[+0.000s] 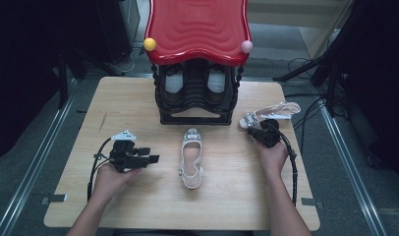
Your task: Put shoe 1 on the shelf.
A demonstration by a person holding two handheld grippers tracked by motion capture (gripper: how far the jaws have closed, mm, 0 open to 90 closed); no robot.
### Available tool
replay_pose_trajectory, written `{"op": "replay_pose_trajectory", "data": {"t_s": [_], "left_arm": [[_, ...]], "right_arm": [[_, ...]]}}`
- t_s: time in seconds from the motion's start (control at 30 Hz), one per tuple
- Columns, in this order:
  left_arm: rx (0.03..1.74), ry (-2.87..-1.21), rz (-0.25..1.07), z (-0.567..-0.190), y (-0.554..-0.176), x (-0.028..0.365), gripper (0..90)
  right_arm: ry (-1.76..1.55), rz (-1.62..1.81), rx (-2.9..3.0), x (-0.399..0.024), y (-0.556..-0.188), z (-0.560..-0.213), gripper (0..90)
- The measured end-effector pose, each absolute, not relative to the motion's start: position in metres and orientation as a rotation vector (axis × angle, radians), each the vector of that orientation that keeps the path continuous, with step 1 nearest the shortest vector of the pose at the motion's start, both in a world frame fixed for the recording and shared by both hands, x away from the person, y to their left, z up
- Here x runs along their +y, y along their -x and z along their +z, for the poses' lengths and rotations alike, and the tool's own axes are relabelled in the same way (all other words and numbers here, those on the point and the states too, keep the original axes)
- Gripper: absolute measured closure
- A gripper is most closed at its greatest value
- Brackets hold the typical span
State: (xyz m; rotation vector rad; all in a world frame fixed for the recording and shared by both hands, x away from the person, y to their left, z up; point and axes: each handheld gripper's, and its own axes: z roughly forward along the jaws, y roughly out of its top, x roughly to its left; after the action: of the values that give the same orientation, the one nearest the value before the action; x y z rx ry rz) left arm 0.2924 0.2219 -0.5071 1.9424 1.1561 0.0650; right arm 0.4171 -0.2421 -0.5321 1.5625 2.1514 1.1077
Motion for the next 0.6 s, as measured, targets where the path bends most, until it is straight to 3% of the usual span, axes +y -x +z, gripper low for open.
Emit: {"op": "replay_pose_trajectory", "data": {"t_s": [0.33,0.6], "left_arm": [[1.166,-1.942,0.055,-0.511,-0.293,0.222,42.3],[1.13,-1.964,0.049,-0.509,-0.3,0.211,42.4]], "right_arm": [[-1.543,1.061,2.159,-0.23,-0.43,-0.539,89.0],[-1.537,1.107,2.118,-0.244,-0.417,-0.526,89.0]]}}
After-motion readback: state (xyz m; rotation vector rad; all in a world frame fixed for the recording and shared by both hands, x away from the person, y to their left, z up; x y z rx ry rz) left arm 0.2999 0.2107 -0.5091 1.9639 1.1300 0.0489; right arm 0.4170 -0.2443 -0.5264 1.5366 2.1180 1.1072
